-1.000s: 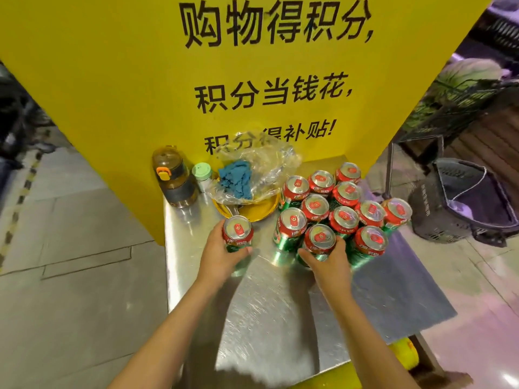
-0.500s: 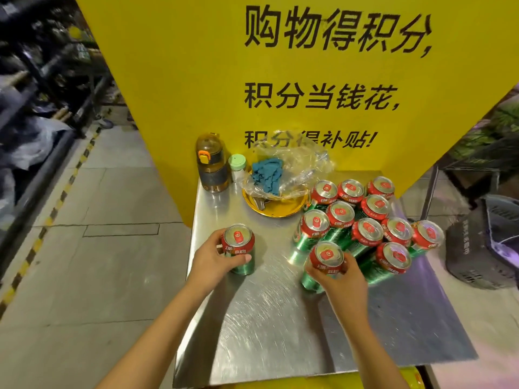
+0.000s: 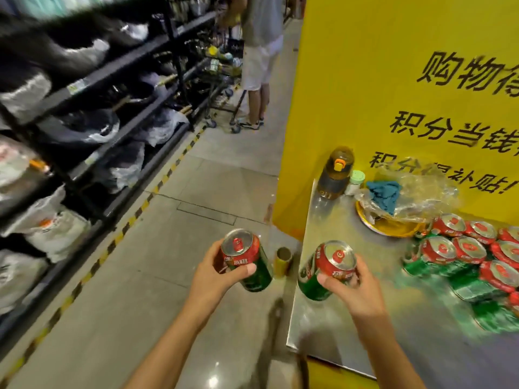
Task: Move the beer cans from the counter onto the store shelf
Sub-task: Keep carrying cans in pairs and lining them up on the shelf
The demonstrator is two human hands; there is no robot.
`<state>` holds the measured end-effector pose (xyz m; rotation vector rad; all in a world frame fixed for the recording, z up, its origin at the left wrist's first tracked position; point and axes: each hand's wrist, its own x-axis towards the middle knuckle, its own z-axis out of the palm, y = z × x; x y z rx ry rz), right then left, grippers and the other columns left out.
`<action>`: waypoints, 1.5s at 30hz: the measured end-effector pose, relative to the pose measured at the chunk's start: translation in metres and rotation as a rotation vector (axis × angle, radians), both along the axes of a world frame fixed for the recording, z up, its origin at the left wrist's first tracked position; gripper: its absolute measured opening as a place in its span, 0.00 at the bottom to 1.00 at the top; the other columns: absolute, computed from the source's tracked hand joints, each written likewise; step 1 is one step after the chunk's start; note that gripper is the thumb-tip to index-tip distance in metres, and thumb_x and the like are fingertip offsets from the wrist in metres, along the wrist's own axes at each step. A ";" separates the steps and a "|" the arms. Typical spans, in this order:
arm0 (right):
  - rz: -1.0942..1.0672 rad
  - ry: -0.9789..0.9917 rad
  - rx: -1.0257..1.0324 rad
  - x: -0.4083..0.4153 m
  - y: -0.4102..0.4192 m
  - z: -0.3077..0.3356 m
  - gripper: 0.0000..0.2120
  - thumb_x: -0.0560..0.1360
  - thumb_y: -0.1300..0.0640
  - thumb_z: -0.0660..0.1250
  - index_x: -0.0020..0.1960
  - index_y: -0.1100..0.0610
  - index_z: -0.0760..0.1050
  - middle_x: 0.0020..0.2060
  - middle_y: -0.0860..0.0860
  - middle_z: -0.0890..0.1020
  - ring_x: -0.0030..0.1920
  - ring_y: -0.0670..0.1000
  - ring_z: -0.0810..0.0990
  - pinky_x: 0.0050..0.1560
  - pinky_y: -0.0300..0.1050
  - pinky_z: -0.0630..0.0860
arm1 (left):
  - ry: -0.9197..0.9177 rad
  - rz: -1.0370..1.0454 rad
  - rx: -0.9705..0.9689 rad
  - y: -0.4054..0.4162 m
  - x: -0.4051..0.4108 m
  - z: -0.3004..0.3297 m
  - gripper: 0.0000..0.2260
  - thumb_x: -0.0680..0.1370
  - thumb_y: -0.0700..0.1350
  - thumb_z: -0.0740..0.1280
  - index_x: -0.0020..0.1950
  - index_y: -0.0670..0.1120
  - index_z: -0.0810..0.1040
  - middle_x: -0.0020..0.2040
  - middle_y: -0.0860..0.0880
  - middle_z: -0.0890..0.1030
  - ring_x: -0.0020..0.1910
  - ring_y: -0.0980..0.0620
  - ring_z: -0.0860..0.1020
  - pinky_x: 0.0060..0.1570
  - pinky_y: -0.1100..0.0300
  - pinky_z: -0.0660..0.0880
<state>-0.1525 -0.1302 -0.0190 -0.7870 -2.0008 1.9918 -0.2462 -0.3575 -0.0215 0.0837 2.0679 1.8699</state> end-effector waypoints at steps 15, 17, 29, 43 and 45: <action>0.734 0.024 -0.091 -0.128 -0.336 0.016 0.40 0.46 0.42 0.77 0.58 0.44 0.74 0.54 0.44 0.81 0.56 0.46 0.78 0.56 0.45 0.74 | -0.009 0.719 -0.073 -0.339 0.033 0.026 0.27 0.59 0.53 0.79 0.53 0.60 0.72 0.53 0.60 0.76 0.54 0.58 0.74 0.51 0.59 0.69; 0.824 0.033 -0.080 -0.139 -0.373 0.020 0.43 0.46 0.40 0.77 0.61 0.44 0.73 0.56 0.45 0.80 0.57 0.47 0.77 0.58 0.47 0.74 | -0.011 0.823 -0.088 -0.370 0.038 0.031 0.29 0.62 0.50 0.80 0.57 0.58 0.70 0.53 0.60 0.74 0.55 0.55 0.72 0.53 0.57 0.68; 1.038 0.042 -0.084 -0.262 -0.491 0.027 0.35 0.49 0.48 0.80 0.54 0.43 0.74 0.52 0.44 0.80 0.54 0.46 0.77 0.48 0.41 0.74 | 0.052 1.020 -0.083 -0.458 -0.039 0.035 0.23 0.65 0.47 0.77 0.51 0.64 0.69 0.51 0.65 0.73 0.51 0.62 0.71 0.53 0.59 0.67; 1.269 0.082 -0.052 -0.465 -0.614 0.043 0.37 0.47 0.44 0.77 0.56 0.44 0.75 0.51 0.44 0.82 0.53 0.44 0.79 0.52 0.43 0.76 | 0.066 1.230 -0.138 -0.547 -0.201 0.052 0.27 0.60 0.52 0.79 0.57 0.59 0.74 0.54 0.56 0.80 0.54 0.58 0.76 0.52 0.56 0.76; 1.320 0.072 -0.046 -0.484 -0.639 0.043 0.38 0.47 0.44 0.77 0.57 0.44 0.75 0.50 0.44 0.82 0.50 0.42 0.80 0.50 0.40 0.76 | 0.048 1.268 -0.169 -0.568 -0.212 0.051 0.32 0.59 0.56 0.78 0.60 0.56 0.74 0.55 0.56 0.80 0.56 0.57 0.76 0.53 0.56 0.76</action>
